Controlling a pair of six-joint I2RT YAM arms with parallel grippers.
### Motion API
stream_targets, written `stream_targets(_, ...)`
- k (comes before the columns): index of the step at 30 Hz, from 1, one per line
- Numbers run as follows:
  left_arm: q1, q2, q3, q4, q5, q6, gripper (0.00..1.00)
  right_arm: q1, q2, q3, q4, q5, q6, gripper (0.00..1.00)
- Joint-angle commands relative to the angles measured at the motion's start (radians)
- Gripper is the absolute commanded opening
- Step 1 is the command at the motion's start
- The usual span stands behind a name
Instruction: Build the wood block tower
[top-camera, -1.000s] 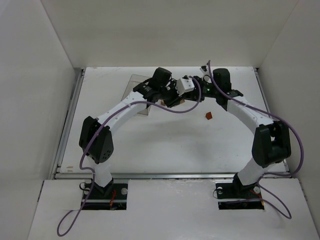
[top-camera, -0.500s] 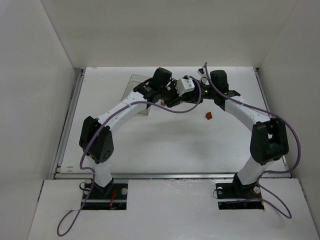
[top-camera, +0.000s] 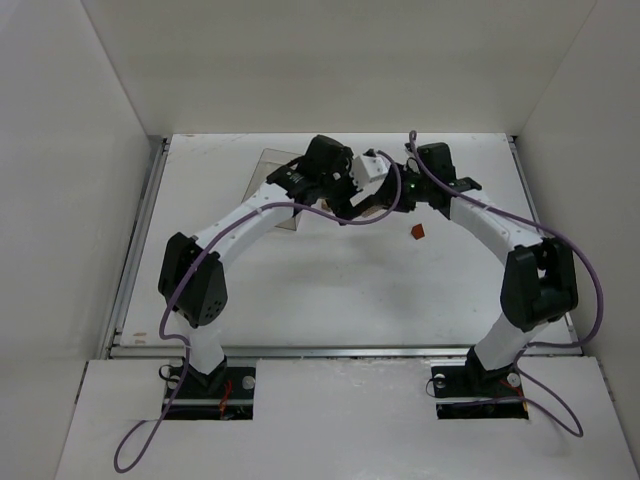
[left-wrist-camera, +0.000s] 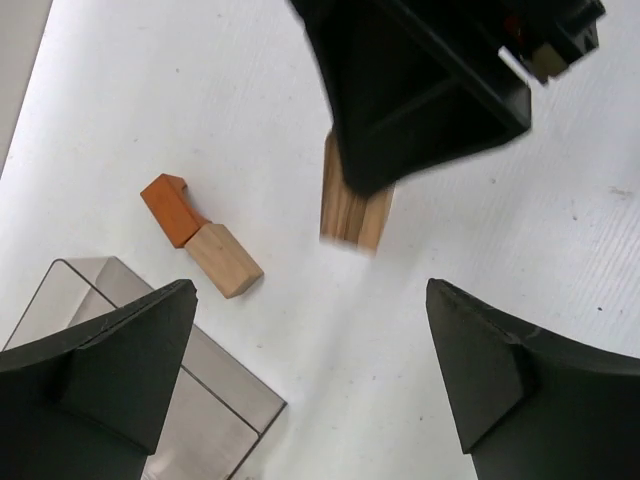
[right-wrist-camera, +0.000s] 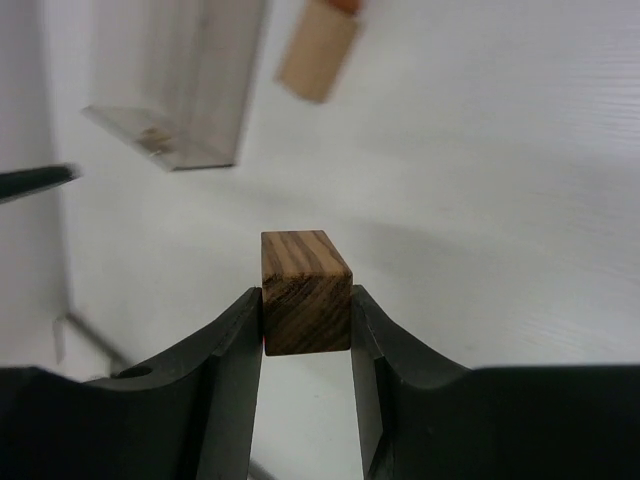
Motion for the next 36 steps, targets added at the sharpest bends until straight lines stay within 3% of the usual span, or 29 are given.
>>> stream_targets(1,0.018,-0.039,-0.006,0.001,-0.024,-0.010,0.99,0.016,-0.014,0.108,-0.215,0.424,-0.042,0.00)
stream_targets(4,0.048,-0.049,-0.053,0.001,-0.036,-0.045,0.99,0.055,0.037,0.129,-0.338,0.663,-0.042,0.00)
stream_targets(10,0.082,-0.058,-0.132,0.040,-0.105,-0.138,0.99,0.146,0.144,0.174,-0.425,0.837,-0.033,0.00)
stream_targets(18,0.144,-0.078,-0.107,0.039,-0.104,-0.312,0.99,0.212,0.200,0.175,-0.416,0.879,-0.012,0.00)
stream_targets(22,0.144,-0.088,-0.087,0.016,-0.095,-0.301,0.99,0.232,0.219,0.165,-0.407,0.891,-0.012,0.00)
stream_targets(28,0.153,-0.090,-0.040,-0.007,-0.121,-0.292,0.99,0.241,0.220,0.165,-0.393,0.873,-0.036,0.18)
stream_targets(30,0.163,-0.090,-0.040,-0.007,-0.132,-0.292,0.99,0.252,0.220,0.165,-0.384,0.873,-0.048,0.18)
stream_targets(36,0.205,-0.092,-0.020,-0.076,0.039,-0.315,0.99,0.270,0.197,0.146,-0.338,0.874,-0.143,0.24)
